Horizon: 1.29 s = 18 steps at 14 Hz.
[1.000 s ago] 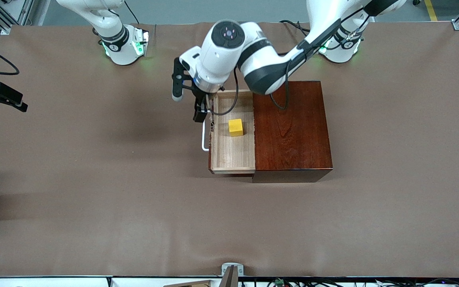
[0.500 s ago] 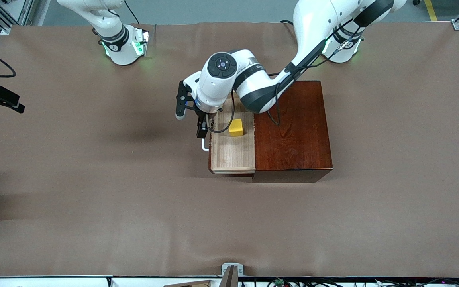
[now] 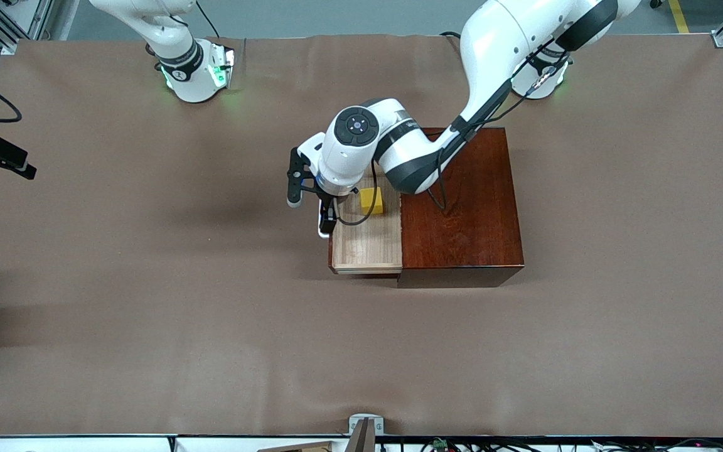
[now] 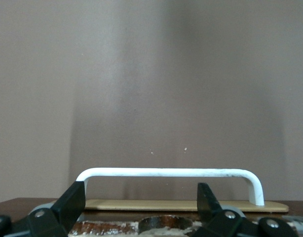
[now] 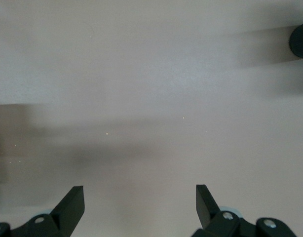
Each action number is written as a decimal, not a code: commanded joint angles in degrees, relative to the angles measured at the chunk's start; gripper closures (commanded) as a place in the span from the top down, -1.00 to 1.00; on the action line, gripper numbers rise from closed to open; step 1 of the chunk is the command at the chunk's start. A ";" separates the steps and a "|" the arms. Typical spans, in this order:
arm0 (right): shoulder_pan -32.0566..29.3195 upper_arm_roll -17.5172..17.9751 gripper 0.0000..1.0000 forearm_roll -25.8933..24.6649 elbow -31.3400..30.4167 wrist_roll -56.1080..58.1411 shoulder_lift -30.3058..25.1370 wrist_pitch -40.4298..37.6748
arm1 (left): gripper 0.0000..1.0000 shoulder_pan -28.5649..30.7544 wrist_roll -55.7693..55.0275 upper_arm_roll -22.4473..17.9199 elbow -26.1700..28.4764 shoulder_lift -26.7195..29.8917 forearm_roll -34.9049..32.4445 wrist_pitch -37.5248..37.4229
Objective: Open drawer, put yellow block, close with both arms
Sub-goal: 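Move the left gripper down to the front of the open drawer, then push the drawer shut into the cabinet with the left gripper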
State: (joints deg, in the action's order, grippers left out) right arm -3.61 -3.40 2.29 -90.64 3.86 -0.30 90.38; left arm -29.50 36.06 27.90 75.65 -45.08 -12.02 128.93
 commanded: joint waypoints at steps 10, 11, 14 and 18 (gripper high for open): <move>-2.11 0.68 1.00 1.31 1.08 0.00 0.38 -0.64 | 1.00 -0.65 0.24 -2.85 -1.73 1.74 -4.60 -17.91; -2.11 0.68 1.00 1.31 1.17 0.00 0.38 -0.55 | 1.00 -0.47 0.33 -3.37 -1.82 2.18 -4.68 -20.02; -2.19 0.68 1.00 1.31 1.17 0.00 0.38 -0.64 | 1.00 -0.47 0.33 -5.75 -1.91 4.20 -4.95 -24.77; -2.11 0.77 1.00 1.31 1.08 0.00 0.38 -0.64 | 1.00 -0.65 0.59 -6.10 -1.91 4.65 -8.72 -28.91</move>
State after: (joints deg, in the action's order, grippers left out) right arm -4.56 -3.43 2.48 -90.56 3.86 -0.28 90.37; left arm -30.12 36.12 22.80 71.60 -42.81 -17.24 102.35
